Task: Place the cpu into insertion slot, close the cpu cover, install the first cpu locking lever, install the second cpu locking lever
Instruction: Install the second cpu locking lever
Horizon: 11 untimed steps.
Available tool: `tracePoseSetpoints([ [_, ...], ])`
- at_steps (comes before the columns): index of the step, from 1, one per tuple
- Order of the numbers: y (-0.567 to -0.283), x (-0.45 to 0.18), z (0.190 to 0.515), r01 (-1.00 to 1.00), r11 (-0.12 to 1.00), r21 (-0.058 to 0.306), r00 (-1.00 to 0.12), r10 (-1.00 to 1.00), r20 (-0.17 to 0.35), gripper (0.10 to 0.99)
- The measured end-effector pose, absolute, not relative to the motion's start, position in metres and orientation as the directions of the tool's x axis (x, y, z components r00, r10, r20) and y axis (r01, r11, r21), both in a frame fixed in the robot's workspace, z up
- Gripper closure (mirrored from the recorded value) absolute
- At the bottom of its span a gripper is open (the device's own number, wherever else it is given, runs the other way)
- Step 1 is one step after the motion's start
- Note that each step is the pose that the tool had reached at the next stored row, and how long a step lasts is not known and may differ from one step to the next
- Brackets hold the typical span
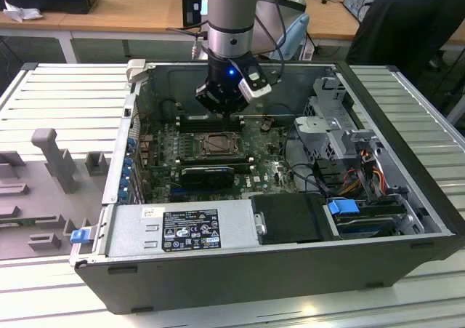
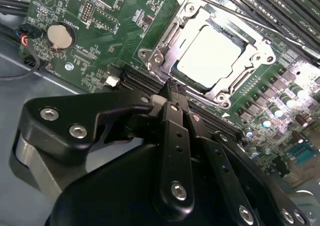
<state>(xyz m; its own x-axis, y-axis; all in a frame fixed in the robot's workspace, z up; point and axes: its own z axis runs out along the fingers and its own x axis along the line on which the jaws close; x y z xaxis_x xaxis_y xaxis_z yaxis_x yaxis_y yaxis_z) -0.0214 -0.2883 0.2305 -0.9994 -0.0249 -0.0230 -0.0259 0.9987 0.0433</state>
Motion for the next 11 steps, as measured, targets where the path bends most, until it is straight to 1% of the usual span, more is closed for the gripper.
tracePoseSetpoints([
  [11, -0.301, -0.021, 0.231, -0.026, 0.999, 0.043, -0.999, -0.025, -0.023, 0.98],
])
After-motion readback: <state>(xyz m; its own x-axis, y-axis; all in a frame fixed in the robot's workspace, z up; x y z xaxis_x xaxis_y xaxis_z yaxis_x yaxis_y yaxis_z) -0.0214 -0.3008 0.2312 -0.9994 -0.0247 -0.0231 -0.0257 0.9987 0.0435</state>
